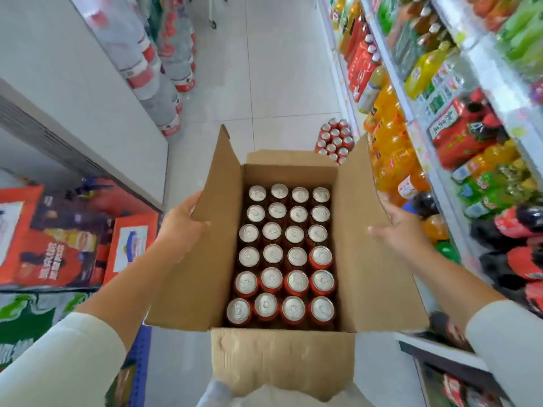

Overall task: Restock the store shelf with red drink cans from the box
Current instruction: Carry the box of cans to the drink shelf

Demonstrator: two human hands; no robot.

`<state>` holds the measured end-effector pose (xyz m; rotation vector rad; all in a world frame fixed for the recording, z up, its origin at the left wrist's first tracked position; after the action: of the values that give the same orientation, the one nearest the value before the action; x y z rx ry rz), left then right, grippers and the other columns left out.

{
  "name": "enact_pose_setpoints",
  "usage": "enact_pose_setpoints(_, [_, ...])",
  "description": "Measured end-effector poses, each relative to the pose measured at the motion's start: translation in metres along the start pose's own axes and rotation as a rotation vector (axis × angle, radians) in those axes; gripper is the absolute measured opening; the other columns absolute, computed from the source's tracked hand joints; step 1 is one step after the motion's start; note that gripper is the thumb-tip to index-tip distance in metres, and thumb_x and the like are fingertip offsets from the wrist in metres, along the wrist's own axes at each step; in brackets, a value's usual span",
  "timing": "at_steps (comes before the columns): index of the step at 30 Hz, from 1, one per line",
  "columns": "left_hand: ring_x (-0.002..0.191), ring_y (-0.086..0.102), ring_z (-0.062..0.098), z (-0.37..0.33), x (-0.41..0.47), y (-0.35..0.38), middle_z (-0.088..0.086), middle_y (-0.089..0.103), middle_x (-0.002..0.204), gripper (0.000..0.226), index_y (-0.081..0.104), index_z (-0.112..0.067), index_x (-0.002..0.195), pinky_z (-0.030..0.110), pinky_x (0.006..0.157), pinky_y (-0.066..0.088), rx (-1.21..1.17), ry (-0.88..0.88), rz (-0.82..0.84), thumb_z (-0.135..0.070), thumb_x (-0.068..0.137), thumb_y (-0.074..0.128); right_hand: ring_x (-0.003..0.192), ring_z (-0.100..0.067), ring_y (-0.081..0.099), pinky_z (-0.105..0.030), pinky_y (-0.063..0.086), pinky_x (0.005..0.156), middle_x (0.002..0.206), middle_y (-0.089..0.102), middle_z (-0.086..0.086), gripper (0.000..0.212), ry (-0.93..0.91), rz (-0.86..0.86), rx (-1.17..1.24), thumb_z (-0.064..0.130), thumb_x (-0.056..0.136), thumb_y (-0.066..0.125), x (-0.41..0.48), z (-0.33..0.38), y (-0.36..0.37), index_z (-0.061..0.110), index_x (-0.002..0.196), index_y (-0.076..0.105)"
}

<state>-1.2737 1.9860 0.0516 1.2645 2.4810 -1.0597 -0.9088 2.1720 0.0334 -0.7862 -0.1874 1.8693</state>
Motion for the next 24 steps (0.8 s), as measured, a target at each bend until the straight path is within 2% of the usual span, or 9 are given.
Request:
enact_pose_setpoints(2, [0.055,0.060,-0.015,-0.032,0.057,0.000,-0.025,0.056,0.104,0.073,0.044,-0.046,0.139,0.027,0.064,0.060,0.003,-0.019,0.004,0.001,0.087,0.064,0.089,-0.019,0.066,-0.042,0.056,0.086,0.111,0.068,0.006,0.068,-0.008,-0.008,-0.004,-0.004,0.077,0.069,0.062,0.029,-0.001,0.024,0.136,0.054])
enact_pose_setpoints(6, [0.083,0.073,0.017,-0.084,0.169,-0.007,-0.013,0.067,0.122,0.070,0.045,-0.047,0.141,0.045,0.074,0.062,-0.022,-0.077,0.024,-0.008,0.087,0.069,0.106,-0.018,0.064,-0.038,0.053,0.092,0.124,0.063,0.006,0.068,-0.027,-0.031,-0.070,0.000,0.079,0.070,0.165,0.095,-0.002,0.022,0.140,0.050])
enact_pose_setpoints(9, [0.080,0.071,0.013,-0.129,0.253,-0.008,-0.028,0.064,0.104,0.062,0.052,-0.051,0.129,0.043,0.077,0.061,-0.023,-0.051,0.017,-0.006,0.088,0.067,0.102,-0.013,0.063,-0.034,0.053,0.088,0.121,0.064,0.008,0.067,-0.046,-0.040,-0.056,-0.002,0.080,0.067,0.244,0.145,-0.004,0.025,0.139,0.051])
enact_pose_setpoints(12, [0.066,0.064,-0.009,-0.174,0.345,-0.008,-0.044,0.051,0.086,0.066,0.050,-0.062,0.118,0.036,0.077,0.059,0.009,-0.017,0.033,-0.006,0.087,0.068,0.103,-0.013,0.064,-0.035,0.053,0.091,0.123,0.065,0.006,0.065,-0.044,-0.079,-0.086,0.002,0.078,0.069,0.324,0.183,-0.005,0.025,0.137,0.054])
enact_pose_setpoints(15, [0.064,0.066,-0.003,-0.226,0.436,-0.007,-0.033,0.057,0.086,0.067,0.049,-0.050,0.135,0.037,0.073,0.060,-0.004,-0.014,0.044,-0.006,0.087,0.069,0.108,-0.017,0.064,-0.036,0.053,0.092,0.125,0.065,0.002,0.067,-0.024,-0.112,-0.058,0.002,0.077,0.070,0.405,0.222,-0.007,0.027,0.136,0.055])
enact_pose_setpoints(17, [0.066,0.066,0.002,-0.267,0.484,-0.006,-0.029,0.058,0.087,0.069,0.045,-0.040,0.142,0.031,0.066,0.058,0.009,0.017,0.057,-0.002,0.089,0.067,0.107,-0.015,0.063,-0.026,0.053,0.084,0.124,0.066,0.003,0.066,-0.022,-0.131,-0.040,-0.001,0.077,0.069,0.453,0.252,-0.010,0.026,0.136,0.055])
enact_pose_setpoints(19, [0.070,0.069,0.005,-0.306,0.533,-0.003,-0.026,0.063,0.092,0.071,0.044,-0.044,0.141,0.027,0.060,0.058,0.009,0.050,0.075,0.000,0.090,0.065,0.101,-0.010,0.063,-0.015,0.052,0.078,0.119,0.067,0.005,0.064,-0.017,-0.148,0.001,-0.006,0.079,0.066,0.497,0.275,-0.014,0.024,0.135,0.056])
enact_pose_setpoints(22, [0.079,0.071,0.009,-0.357,0.611,0.002,-0.015,0.066,0.113,0.071,0.043,-0.043,0.144,0.031,0.066,0.061,0.009,0.060,0.095,-0.002,0.090,0.066,0.109,-0.014,0.063,-0.037,0.051,0.097,0.122,0.066,0.004,0.065,0.003,-0.165,0.027,-0.002,0.078,0.069,0.576,0.306,-0.022,0.024,0.136,0.055])
enact_pose_setpoints(24, [0.081,0.070,0.007,-0.386,0.658,0.010,-0.017,0.061,0.123,0.073,0.040,-0.040,0.147,0.030,0.067,0.061,0.032,0.052,0.089,-0.002,0.090,0.065,0.104,-0.014,0.065,-0.042,0.051,0.097,0.119,0.068,0.005,0.067,0.017,-0.136,0.056,-0.004,0.077,0.068,0.630,0.327,-0.025,0.026,0.135,0.055])
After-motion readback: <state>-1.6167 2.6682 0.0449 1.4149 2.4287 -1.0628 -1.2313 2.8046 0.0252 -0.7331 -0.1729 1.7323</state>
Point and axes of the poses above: each hand's wrist, its own x-axis towards the middle knuckle, its own y-axis out of the palm, z = x × y, the point moved 2 cm from there along x, towards the middle knuckle
